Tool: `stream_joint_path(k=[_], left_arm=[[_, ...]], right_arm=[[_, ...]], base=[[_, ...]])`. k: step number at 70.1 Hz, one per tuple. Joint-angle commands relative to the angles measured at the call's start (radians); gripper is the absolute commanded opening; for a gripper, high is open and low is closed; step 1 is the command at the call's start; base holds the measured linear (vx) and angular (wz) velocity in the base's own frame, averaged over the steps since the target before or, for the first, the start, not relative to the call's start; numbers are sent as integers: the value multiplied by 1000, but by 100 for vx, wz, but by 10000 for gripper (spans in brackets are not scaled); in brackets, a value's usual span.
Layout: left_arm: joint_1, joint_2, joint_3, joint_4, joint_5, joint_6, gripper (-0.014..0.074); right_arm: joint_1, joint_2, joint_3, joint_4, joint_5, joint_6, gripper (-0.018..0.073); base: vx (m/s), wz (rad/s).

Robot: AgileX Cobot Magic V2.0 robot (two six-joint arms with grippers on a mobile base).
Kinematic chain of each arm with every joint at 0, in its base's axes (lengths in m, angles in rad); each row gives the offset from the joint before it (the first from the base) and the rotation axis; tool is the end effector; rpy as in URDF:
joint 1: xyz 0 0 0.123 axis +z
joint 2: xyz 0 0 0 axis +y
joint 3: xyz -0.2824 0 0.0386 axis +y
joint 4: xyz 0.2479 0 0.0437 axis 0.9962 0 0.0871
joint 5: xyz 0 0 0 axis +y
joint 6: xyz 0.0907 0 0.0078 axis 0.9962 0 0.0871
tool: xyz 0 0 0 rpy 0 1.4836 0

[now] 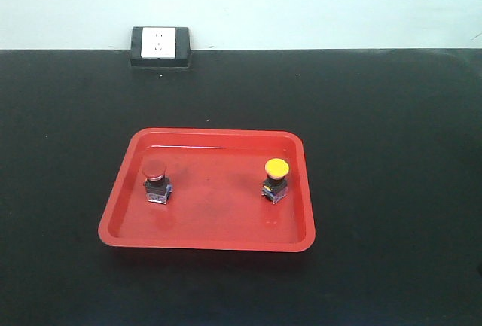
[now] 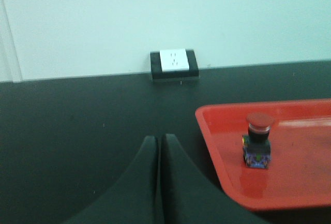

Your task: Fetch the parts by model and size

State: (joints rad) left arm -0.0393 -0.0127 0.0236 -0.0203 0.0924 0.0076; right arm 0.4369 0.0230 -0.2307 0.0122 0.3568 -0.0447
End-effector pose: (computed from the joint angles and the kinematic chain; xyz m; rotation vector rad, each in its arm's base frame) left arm 0.0565 -0.0024 0.1974 0.0226 1.5869 -0.0420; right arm 0.0388 0.0185 0.2562 -0.3856 1.5959 0.3128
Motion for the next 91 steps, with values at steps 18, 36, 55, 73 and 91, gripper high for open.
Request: stream_joint_path(k=[18, 36, 55, 73, 91], left_arm=[[1, -13, -11, -4, -108, -16, -6], [1, -13, -11, -4, -105, -16, -6], [1, -13, -11, -4, -105, -16, -6], [1, -13, -11, -4, -105, -16, -6], [1, -13, -11, -4, -102, -16, -6]], right_arm=[[-2, 13, -27, -1, -74, -1, -10], [-2, 13, -27, -1, -74, -1, -10], [-2, 13, -27, -1, -74, -1, -10], [-2, 13, -27, -1, -74, -1, -10], [-126, 15, -24, -12, -83, -3, -10]], base=[[0, 0], [0, 0], [0, 0], [0, 0], [0, 0]])
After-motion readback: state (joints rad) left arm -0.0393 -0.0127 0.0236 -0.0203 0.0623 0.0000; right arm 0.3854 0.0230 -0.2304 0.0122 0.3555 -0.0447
